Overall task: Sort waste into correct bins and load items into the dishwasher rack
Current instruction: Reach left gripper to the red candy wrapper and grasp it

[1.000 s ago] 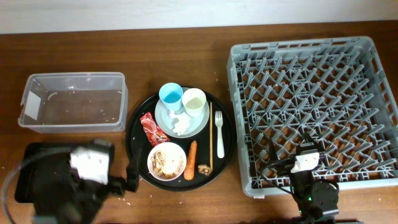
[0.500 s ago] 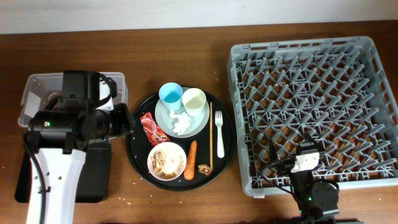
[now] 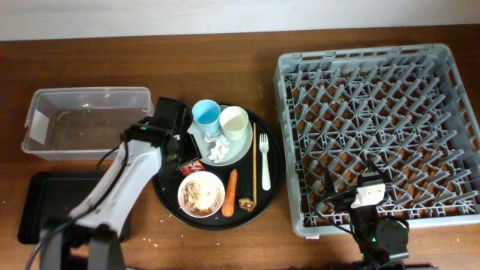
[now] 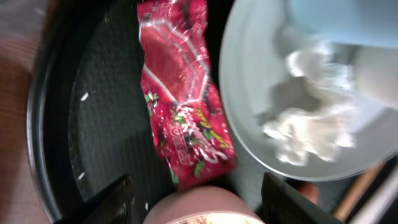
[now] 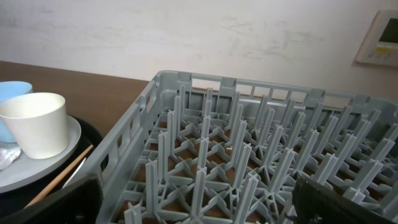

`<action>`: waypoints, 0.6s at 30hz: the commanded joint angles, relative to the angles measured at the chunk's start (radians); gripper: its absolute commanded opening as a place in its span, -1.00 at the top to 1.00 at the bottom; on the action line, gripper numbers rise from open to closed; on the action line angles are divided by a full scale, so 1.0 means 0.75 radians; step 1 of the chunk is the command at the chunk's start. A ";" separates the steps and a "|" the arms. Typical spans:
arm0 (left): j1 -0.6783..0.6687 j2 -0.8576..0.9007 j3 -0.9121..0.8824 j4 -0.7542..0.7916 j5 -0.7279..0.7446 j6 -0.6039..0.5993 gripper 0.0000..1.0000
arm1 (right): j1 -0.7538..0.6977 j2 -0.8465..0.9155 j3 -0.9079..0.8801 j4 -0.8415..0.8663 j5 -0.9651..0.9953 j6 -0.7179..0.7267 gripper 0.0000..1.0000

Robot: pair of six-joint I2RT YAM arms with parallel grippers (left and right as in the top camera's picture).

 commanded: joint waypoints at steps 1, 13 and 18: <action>-0.003 0.112 -0.015 0.052 -0.045 -0.022 -0.30 | 0.009 -0.008 -0.008 -0.006 -0.002 0.002 -0.97; -0.007 0.280 -0.021 0.146 -0.135 -0.092 -0.18 | 0.009 -0.008 -0.008 -0.006 -0.002 0.002 -0.97; -0.007 0.337 -0.031 0.165 -0.135 -0.092 -0.05 | 0.009 -0.008 -0.008 -0.006 -0.002 0.002 -0.97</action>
